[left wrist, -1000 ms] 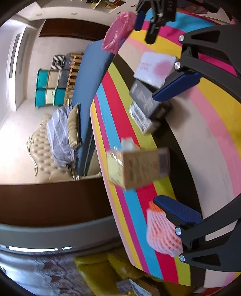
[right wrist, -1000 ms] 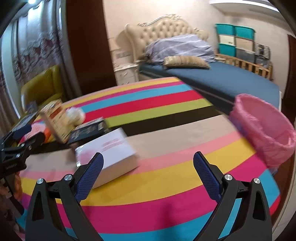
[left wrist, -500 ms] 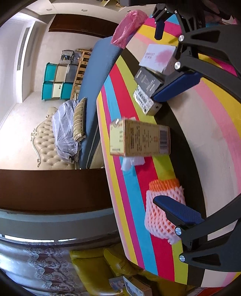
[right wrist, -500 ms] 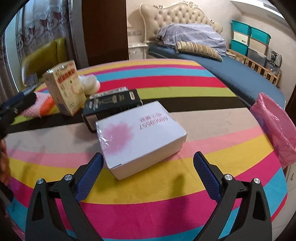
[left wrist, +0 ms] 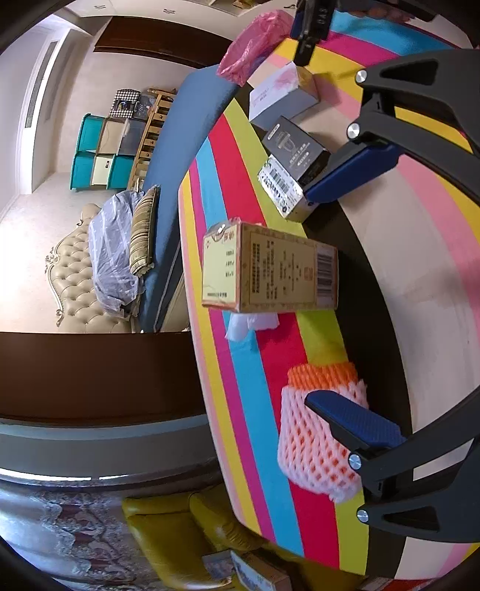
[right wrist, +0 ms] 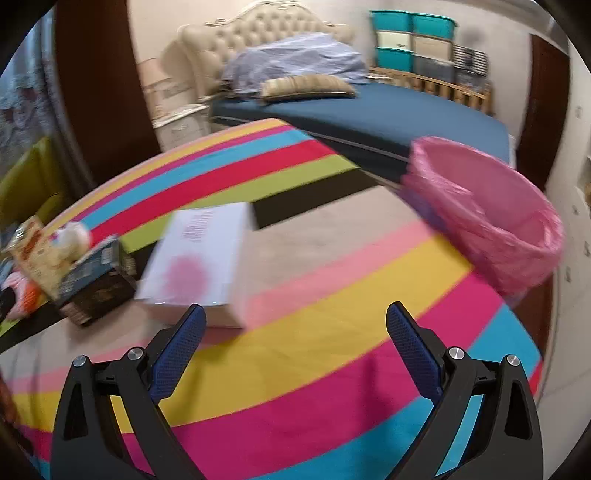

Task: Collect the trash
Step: 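Grasp the tan medicine box with the left gripper while the right gripper grasps the white printed box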

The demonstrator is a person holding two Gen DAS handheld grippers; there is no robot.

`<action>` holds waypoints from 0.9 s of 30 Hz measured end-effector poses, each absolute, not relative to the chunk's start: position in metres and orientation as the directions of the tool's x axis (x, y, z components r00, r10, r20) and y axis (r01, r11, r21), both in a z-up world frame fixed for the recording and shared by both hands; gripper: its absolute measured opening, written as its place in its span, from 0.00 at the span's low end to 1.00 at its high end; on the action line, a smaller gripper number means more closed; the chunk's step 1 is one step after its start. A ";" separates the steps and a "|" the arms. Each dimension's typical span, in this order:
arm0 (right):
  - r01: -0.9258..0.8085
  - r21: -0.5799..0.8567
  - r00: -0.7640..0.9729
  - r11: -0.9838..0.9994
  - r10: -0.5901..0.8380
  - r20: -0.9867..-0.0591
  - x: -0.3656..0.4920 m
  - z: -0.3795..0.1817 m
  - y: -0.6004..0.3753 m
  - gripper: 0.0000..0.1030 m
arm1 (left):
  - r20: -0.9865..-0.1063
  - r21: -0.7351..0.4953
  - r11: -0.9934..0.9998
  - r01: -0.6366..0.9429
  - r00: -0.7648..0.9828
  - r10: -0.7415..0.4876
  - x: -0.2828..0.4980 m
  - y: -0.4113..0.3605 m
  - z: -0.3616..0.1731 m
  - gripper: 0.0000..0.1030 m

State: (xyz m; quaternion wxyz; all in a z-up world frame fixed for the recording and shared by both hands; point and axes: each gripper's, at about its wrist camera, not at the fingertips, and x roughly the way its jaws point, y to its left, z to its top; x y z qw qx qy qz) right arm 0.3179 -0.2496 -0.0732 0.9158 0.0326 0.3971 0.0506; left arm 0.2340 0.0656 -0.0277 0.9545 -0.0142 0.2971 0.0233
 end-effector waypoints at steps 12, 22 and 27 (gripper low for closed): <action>-0.140 0.074 0.630 0.987 0.147 -0.763 0.356 -0.078 -0.202 0.90 | -0.598 0.015 0.999 -0.032 0.801 0.034 0.257 0.053 -0.035 0.96; -0.154 0.087 0.620 0.984 0.165 -0.767 0.366 -0.082 -0.197 0.90 | -0.596 0.026 0.998 -0.051 0.801 0.057 0.284 0.047 -0.033 0.96; -0.151 0.098 0.639 0.984 0.173 -0.749 0.363 -0.081 -0.203 0.90 | -0.586 0.049 0.998 -0.039 0.808 0.061 0.289 0.042 -0.032 0.74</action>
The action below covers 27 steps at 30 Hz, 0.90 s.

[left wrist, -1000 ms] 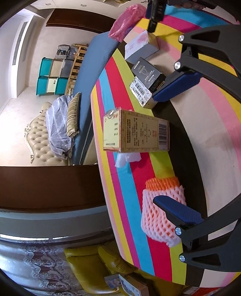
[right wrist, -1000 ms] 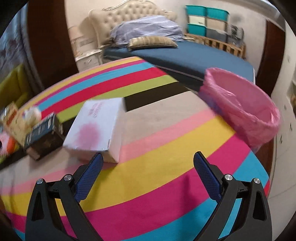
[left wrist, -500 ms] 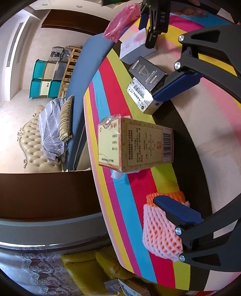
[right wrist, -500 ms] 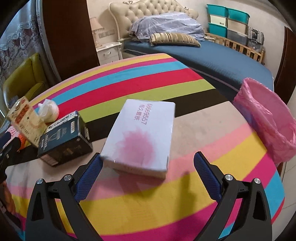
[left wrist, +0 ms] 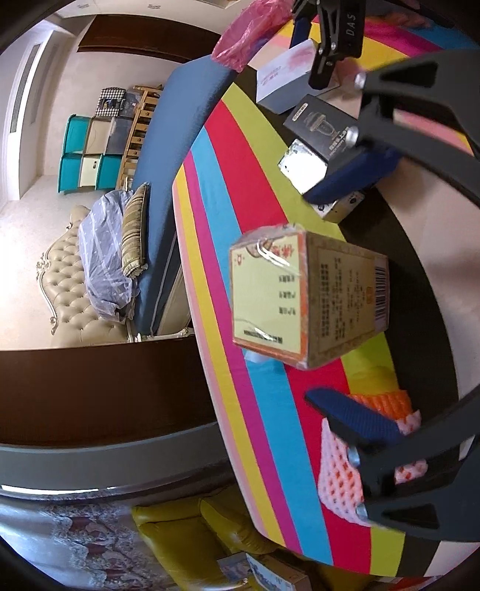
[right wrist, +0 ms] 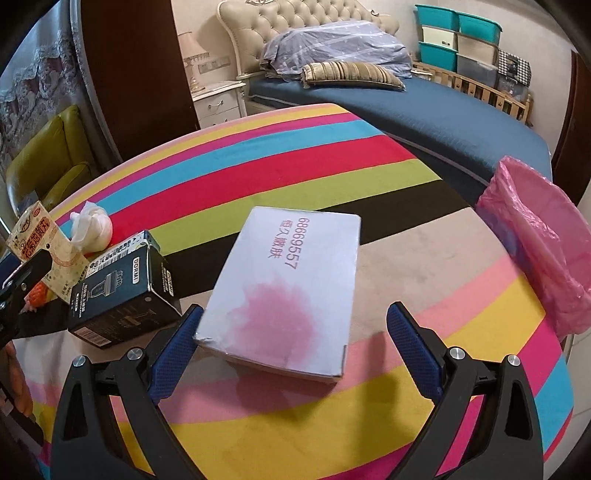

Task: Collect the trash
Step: 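Grasp the tan medicine box with the left gripper while the right gripper grasps the white printed box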

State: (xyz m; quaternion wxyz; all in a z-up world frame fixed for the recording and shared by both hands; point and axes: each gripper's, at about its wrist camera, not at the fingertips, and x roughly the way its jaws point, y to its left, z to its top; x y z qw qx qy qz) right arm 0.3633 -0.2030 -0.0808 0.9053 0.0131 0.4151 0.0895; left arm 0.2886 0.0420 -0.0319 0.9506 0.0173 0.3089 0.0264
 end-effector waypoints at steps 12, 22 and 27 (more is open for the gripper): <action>-0.174 0.114 0.686 0.978 0.203 -0.698 0.336 -0.070 -0.219 0.67 | -0.575 0.027 1.000 0.012 0.818 0.006 0.272 0.034 -0.031 0.48; -0.198 0.114 0.730 0.974 0.224 -0.645 0.314 -0.057 -0.223 0.67 | -0.504 0.034 0.999 0.000 0.864 0.017 0.248 0.026 -0.011 0.48; -0.207 0.108 0.751 0.972 0.229 -0.620 0.303 -0.051 -0.227 0.66 | -0.479 0.042 0.999 0.020 0.878 0.002 0.239 0.016 -0.003 0.48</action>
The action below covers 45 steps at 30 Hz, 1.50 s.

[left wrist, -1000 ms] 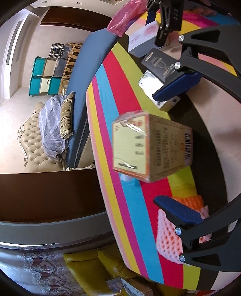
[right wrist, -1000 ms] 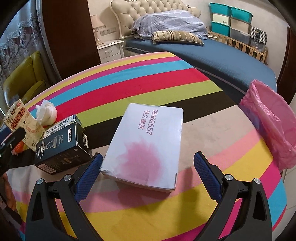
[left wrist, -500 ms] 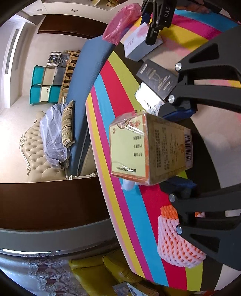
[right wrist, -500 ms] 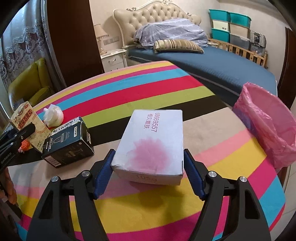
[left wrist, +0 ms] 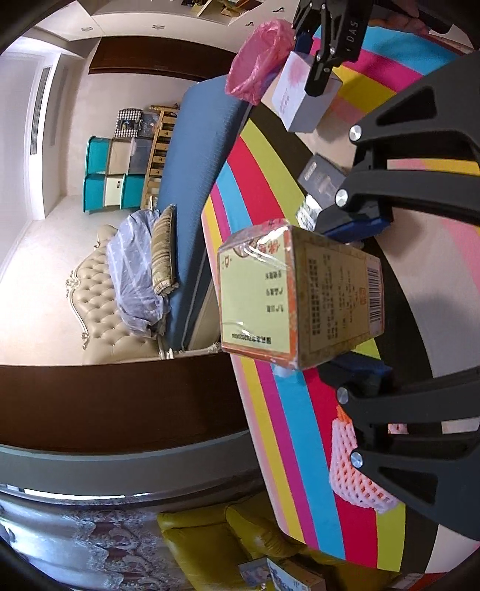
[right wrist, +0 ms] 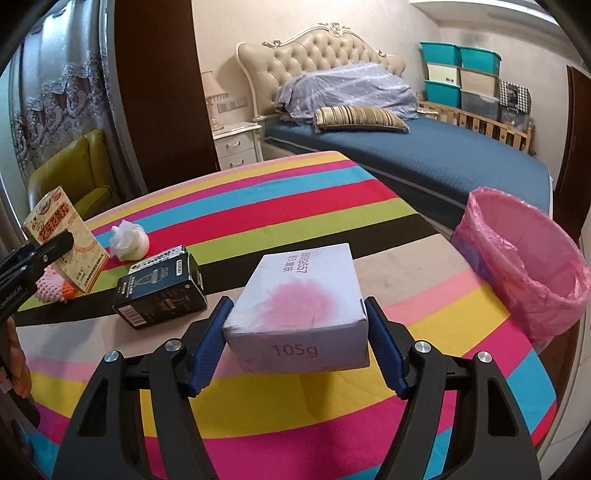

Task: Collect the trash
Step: 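Grasp the tan medicine box with the left gripper while the right gripper grasps the white printed box, then carry both boxes over the pink wastebasket and open both grippers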

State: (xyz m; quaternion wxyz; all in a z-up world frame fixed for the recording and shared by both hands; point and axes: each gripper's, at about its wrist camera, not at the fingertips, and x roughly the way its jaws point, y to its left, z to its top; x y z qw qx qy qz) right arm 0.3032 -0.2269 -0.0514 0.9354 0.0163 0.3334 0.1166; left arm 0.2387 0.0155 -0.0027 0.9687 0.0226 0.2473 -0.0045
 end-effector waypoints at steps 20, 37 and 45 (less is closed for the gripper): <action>-0.064 0.156 0.850 0.986 0.136 -0.509 0.278 -0.026 -0.307 0.66 | -0.453 0.019 0.956 0.291 0.855 -0.252 0.249 -0.078 0.019 0.48; 0.137 0.120 0.889 0.983 -0.069 -0.452 0.288 -0.015 -0.414 0.67 | -0.468 -0.002 0.818 0.576 0.722 -0.510 0.326 -0.234 0.023 0.48; 0.177 0.119 0.882 0.977 -0.103 -0.461 0.307 -0.031 -0.463 0.67 | -0.477 -0.031 0.753 0.657 0.652 -0.589 0.378 -0.318 0.032 0.48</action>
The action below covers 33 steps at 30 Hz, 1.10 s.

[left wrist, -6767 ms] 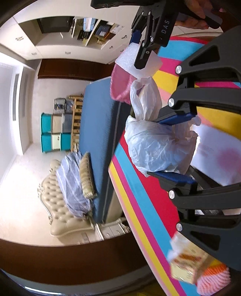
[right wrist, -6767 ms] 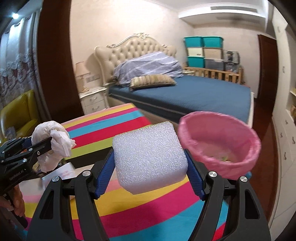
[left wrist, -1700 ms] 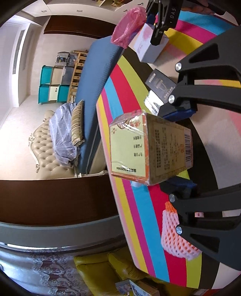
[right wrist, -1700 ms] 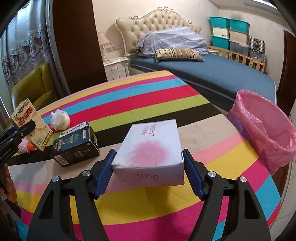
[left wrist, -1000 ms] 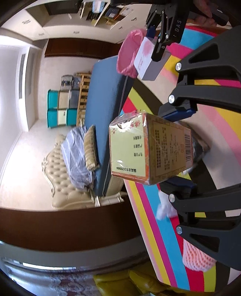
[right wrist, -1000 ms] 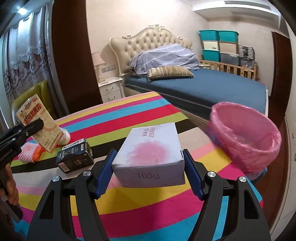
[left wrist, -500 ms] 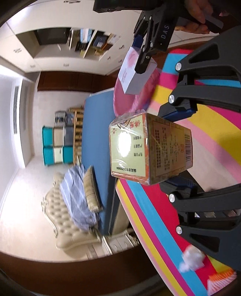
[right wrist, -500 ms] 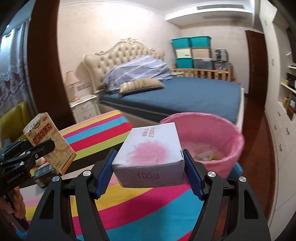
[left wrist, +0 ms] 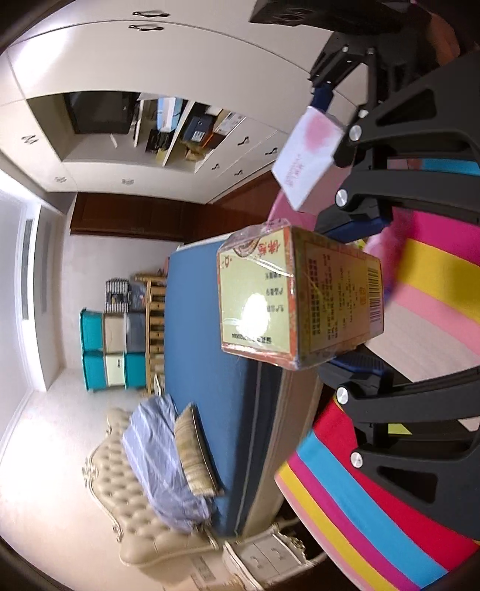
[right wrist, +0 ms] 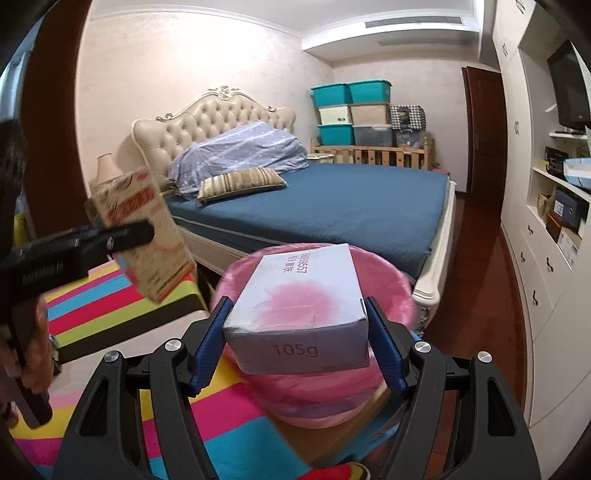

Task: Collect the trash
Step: 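Carry both boxes over the pink wastebasket and open both grippers, then move both tools back over the table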

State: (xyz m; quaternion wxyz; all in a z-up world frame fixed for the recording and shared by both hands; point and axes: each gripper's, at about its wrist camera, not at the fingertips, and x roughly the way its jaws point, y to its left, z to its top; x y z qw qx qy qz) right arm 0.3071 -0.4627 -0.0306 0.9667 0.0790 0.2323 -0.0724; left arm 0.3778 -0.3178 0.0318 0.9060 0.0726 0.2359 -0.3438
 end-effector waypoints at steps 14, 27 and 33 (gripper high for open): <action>0.190 0.068 0.880 0.979 -0.139 -0.454 0.335 -0.050 -0.497 0.86 | -0.515 -0.094 0.730 0.677 0.594 -0.618 0.445 -0.400 0.008 0.78; 0.220 0.147 0.867 0.964 -0.124 -0.483 0.290 -0.051 -0.486 0.87 | -0.535 -0.035 0.880 0.473 0.735 -0.417 0.407 -0.297 0.009 0.96; 0.127 0.155 0.874 0.980 -0.037 -0.484 0.287 -0.043 -0.440 0.89 | -0.547 0.037 0.921 0.389 0.779 -0.307 0.360 -0.222 0.002 0.96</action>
